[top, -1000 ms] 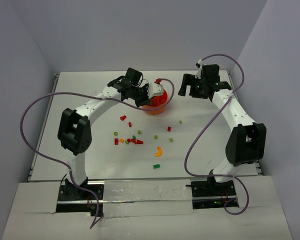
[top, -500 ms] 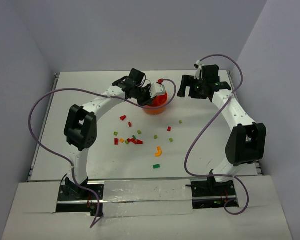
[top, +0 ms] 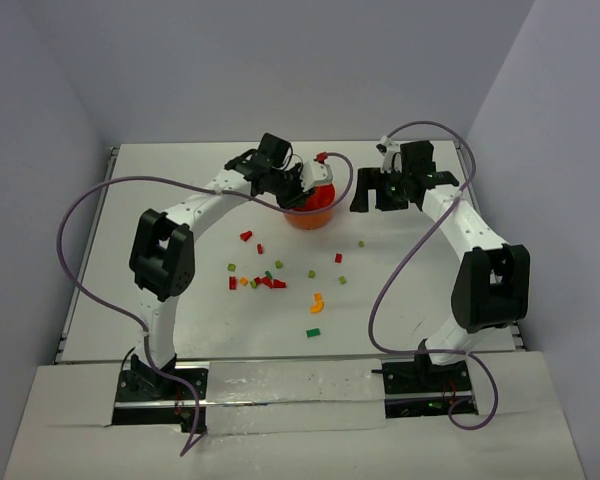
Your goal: Sort the legos into containers by color
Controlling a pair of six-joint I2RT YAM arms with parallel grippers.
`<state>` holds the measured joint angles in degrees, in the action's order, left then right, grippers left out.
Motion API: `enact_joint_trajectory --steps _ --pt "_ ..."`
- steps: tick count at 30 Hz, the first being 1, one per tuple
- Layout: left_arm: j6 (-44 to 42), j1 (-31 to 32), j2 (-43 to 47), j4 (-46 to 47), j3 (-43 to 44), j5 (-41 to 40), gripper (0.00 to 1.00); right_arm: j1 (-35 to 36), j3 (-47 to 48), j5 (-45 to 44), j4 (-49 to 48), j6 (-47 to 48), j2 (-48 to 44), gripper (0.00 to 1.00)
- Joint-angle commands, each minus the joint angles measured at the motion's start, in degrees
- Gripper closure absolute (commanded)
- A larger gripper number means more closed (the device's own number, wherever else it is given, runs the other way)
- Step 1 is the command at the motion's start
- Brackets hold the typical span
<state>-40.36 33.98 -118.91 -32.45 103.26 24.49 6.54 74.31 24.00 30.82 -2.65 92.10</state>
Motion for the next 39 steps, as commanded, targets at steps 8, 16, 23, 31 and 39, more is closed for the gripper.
enact_joint_trajectory --steps 8,16,23,31,39 --pt "20.0 -8.4 16.7 3.0 -1.5 7.9 0.62 11.1 -3.8 0.6 2.9 13.0 -5.8 0.14" --pt "26.4 -17.2 30.0 4.8 -18.3 8.8 0.61 24.3 -11.3 -3.2 4.6 19.9 -7.7 0.42" --pt "29.9 -19.7 35.3 7.0 -25.2 8.5 0.6 33.4 -14.7 -7.4 4.4 16.9 -4.5 0.5" --pt "30.3 -19.8 36.8 7.6 -27.0 8.4 0.59 37.6 -15.6 -12.6 2.6 13.8 -0.4 0.49" --pt "30.7 -19.8 37.1 7.8 -27.5 8.1 0.59 38.5 -14.1 -15.4 1.9 9.3 4.9 0.47"
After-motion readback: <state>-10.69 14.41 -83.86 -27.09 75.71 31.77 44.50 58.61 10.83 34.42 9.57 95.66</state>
